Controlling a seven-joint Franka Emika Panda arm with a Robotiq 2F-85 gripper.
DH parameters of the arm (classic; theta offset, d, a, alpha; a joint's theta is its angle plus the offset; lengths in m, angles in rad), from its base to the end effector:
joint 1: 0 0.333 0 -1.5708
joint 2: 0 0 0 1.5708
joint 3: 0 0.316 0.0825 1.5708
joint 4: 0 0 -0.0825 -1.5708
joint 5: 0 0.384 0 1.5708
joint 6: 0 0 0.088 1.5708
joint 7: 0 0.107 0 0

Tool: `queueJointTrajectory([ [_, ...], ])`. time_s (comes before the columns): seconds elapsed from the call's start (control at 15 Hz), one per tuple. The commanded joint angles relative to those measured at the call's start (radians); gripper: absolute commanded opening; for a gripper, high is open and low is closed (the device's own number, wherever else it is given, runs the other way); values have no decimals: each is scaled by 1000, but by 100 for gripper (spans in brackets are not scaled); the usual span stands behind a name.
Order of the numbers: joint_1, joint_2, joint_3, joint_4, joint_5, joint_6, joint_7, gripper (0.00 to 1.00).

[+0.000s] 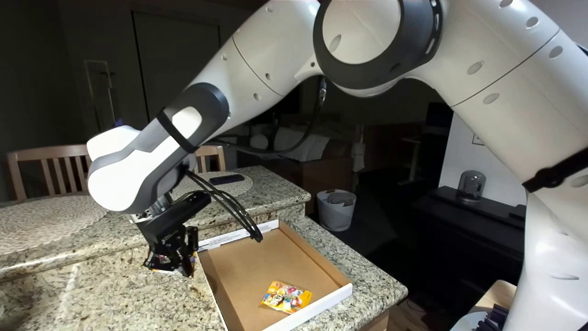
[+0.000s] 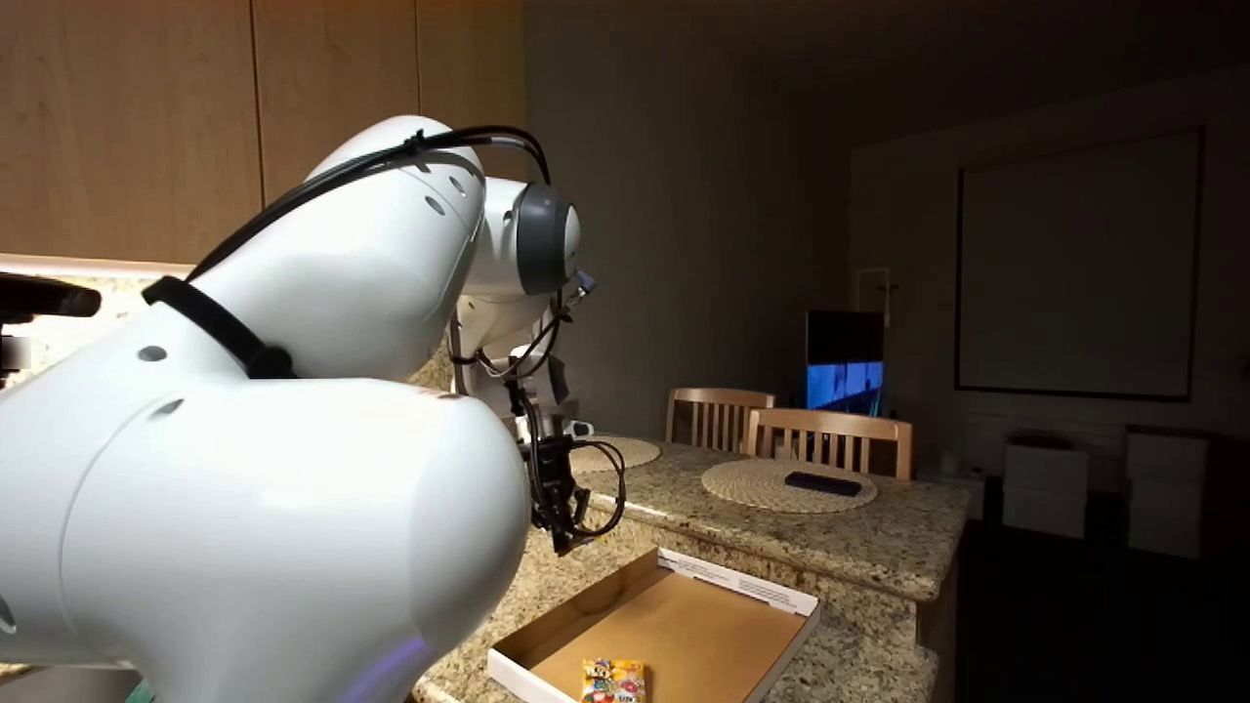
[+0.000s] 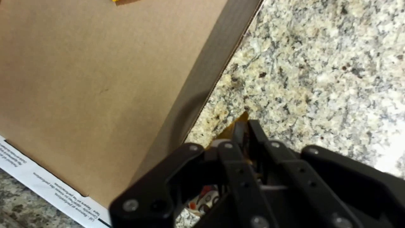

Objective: Remove the two orange sachets from the box and place them on the countertop

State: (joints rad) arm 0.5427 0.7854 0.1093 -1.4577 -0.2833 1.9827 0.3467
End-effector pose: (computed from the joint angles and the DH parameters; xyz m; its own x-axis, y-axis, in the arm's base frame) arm 0.5683 0.3968 0.2005 0.9007 0.3892 -0.1932 0.4266 -0.8764 0.2235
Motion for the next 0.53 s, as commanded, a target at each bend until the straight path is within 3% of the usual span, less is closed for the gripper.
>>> queueJointTrajectory([
  [0.0,-8,8,29,36,7,-52,-94,5],
  [0.47,-14,17,57,74,14,-139,-205,5],
])
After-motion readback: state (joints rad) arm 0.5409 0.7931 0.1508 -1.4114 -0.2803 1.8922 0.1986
